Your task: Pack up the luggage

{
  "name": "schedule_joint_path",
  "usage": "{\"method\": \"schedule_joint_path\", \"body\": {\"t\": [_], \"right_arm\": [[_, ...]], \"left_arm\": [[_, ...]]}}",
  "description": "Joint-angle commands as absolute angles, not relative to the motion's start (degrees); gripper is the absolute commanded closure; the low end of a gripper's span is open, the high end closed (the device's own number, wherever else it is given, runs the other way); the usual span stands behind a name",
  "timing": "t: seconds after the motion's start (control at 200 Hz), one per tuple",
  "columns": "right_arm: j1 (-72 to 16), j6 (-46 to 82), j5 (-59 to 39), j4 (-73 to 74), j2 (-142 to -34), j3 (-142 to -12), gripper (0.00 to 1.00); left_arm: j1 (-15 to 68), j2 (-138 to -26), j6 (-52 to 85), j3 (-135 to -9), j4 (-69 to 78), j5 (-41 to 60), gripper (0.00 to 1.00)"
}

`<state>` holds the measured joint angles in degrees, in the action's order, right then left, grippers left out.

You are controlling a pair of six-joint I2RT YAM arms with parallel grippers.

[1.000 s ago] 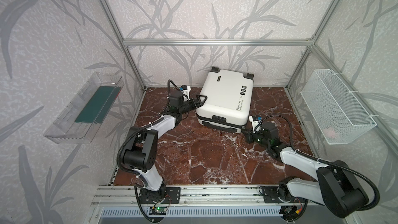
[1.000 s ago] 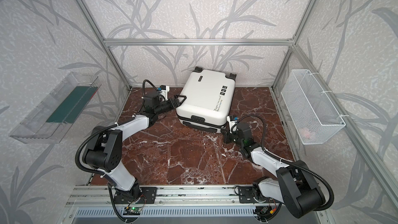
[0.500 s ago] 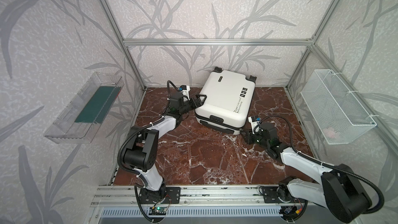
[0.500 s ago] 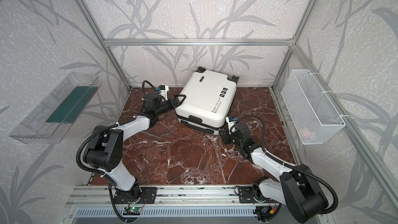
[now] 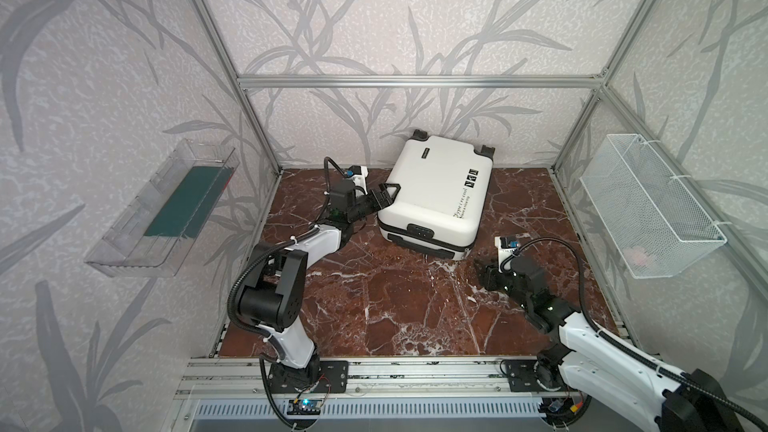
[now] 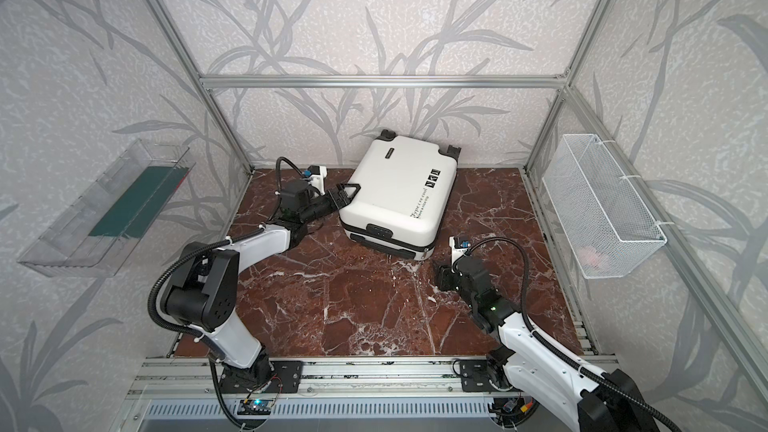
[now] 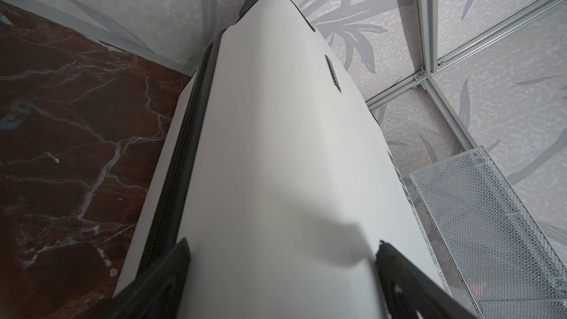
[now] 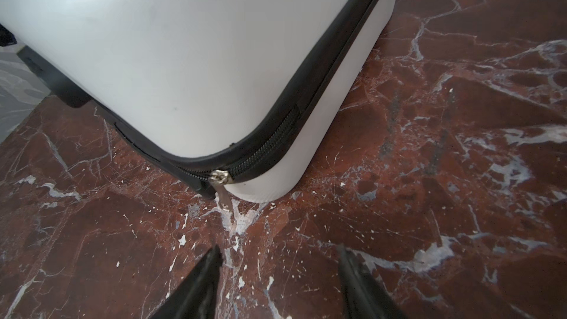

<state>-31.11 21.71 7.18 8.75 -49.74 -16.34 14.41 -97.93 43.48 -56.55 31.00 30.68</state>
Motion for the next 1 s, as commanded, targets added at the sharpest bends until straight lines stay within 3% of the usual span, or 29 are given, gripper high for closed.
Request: {"method": "schedule_joint_path", "body": {"t": [0.0, 0.405, 0.7, 0.995], "right_arm": [[-35.36, 24.26, 16.09, 10.72, -50.52, -15.57, 0.38], [-45.36, 29.86, 28.88, 18.7, -63.28, -20.66, 0.39], [-46.56, 30.73, 33.13, 20.56, -69.17, -24.75, 0.4], [-46.65, 32.32, 35.15, 21.95, -74.74, -26.89, 0.48]], "left_arm": [[16.86, -97.38, 44.56, -55.58, 32.17, 33.48, 0.04], [17.45, -97.37, 44.65, -55.67, 32.17, 33.06, 0.04], [17.58, -97.65, 44.74, -55.85, 32.34, 33.21, 0.04], [17.58, -98.21, 44.99, -56.02, 32.87, 33.4, 0.04]]}}
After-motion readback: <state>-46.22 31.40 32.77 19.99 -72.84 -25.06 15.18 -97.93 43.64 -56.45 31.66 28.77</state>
